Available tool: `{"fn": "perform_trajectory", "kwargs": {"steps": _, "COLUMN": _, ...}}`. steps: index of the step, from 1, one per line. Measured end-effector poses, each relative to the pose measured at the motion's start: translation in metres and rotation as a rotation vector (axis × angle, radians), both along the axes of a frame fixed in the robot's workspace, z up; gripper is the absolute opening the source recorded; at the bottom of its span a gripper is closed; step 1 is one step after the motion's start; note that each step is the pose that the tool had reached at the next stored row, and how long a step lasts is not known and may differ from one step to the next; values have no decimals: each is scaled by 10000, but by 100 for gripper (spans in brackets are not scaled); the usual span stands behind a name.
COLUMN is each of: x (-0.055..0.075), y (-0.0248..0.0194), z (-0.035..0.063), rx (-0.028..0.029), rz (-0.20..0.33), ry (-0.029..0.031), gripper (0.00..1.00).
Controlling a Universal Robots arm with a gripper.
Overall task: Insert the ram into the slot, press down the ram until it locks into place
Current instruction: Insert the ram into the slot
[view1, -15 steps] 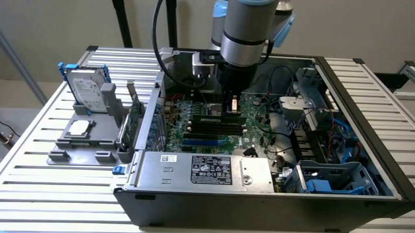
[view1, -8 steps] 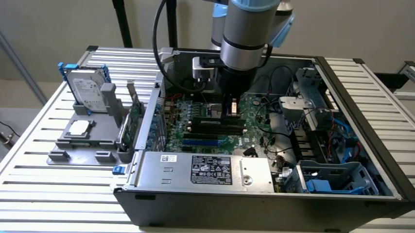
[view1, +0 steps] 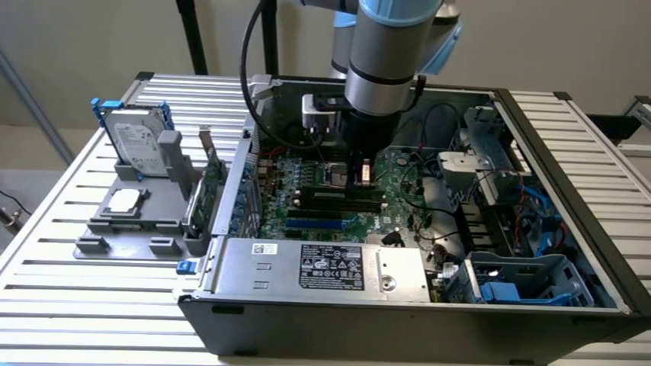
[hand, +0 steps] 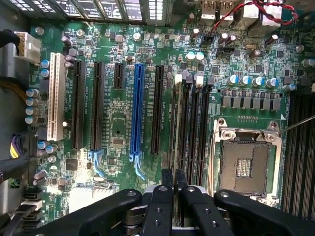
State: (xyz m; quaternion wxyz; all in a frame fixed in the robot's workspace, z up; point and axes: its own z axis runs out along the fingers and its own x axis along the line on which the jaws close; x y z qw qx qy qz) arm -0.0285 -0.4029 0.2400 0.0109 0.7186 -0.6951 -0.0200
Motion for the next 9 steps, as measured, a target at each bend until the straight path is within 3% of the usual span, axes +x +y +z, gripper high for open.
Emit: {"fn": "perform_trajectory", "kwargs": {"steps": 9, "x": -9, "y": 1, "z": -21, "rx": -10, "rz": 55, "ry": 10, "gripper": 13}}
